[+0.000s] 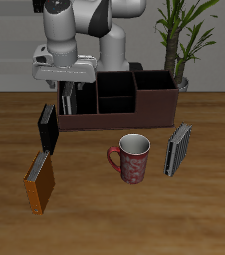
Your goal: Place the right striped book into the back desk caddy's left compartment and place the orange book into the back desk caddy's left compartment and place the red mug into the back desk caddy's right compartment
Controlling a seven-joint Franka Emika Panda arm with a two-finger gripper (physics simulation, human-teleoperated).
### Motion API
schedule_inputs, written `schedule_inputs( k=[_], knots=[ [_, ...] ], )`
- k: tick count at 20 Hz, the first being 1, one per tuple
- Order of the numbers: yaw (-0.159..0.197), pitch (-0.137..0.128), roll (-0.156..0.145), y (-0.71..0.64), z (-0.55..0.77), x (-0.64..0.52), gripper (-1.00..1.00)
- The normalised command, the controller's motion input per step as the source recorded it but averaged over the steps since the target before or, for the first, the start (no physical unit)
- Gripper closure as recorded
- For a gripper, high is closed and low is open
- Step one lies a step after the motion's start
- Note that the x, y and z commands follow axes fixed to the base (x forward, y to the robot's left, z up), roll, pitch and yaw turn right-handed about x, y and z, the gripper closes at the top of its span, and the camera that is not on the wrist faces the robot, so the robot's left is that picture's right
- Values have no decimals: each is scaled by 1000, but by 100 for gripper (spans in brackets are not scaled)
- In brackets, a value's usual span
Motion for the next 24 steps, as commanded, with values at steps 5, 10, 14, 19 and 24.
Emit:
schedule_inputs(
  k=[5, 10, 14, 19, 24],
  knots=[
    [27, -88, -65, -9, 353, 302, -100],
    [18, -41, -44, -6, 295, 270, -100],
    [40, -73, -50, 101, 244, 231, -100],
    [41, -51, -49, 175, 184, 263, -100],
    [46, -43, -27, 382, 205, 262, -100]
  ],
)
